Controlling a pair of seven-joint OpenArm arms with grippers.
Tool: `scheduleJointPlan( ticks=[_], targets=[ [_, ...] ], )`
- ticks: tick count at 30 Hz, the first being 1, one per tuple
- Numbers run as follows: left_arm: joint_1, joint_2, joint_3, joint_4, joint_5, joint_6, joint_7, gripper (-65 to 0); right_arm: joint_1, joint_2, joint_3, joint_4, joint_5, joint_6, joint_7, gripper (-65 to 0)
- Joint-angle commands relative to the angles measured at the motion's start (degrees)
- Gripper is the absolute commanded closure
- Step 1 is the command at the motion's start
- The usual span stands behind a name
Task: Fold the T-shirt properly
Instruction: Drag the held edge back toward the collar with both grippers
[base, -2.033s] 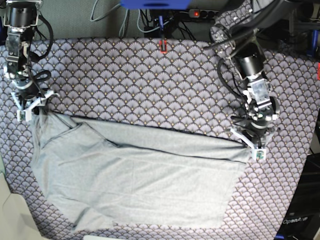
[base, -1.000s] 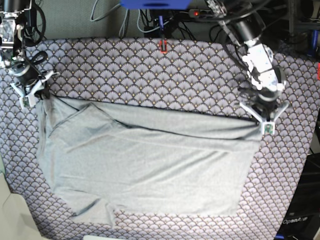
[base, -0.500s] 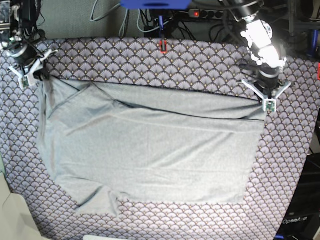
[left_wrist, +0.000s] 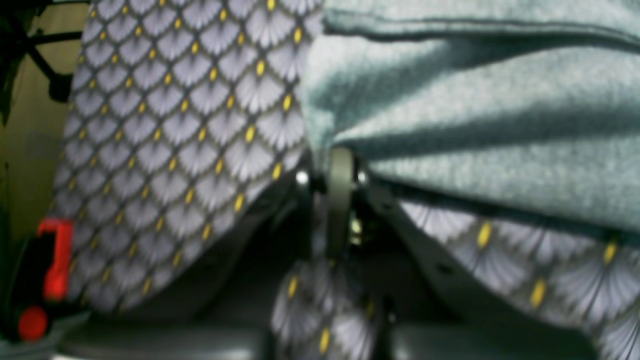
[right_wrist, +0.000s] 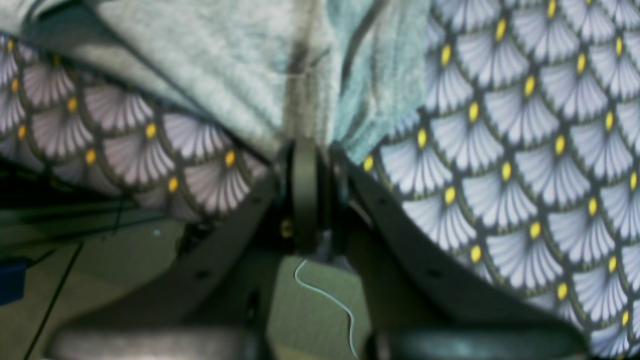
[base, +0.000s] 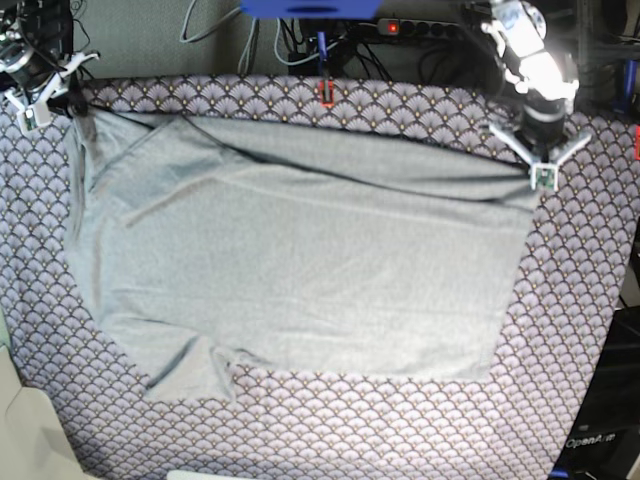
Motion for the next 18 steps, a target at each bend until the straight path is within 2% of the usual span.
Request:
scheduleJointPlan(
  ticks=[1, 5, 14, 18],
  targets=[
    [0.43, 0.03, -0.29, 1.7, -0.55, 1.41, -0.72, 0.0, -0.34, 0.91, 1.8, 0.5, -0.07, -0.29, 0.67, 0.0],
    [3.15, 0.2, -0.29, 2.93, -2.93, 1.41, -0.72, 0.0, -0.34, 0.12, 2.94, 0.42, -3.32, -0.29, 0.67, 0.0],
    [6.23, 0.2, -0.29, 2.41, -5.57, 1.41, -0.72, 0.0, 0.37, -7.53, 5.31, 0.42, -16.42, -0.29, 7.7, 0.0],
    [7.11, 0.11, -0.29, 2.49, -5.57, 1.41, -0.99, 0.0, 1.77, -9.2, 7.42, 0.42, -19.06, -0.29, 9.29, 0.0]
  ],
)
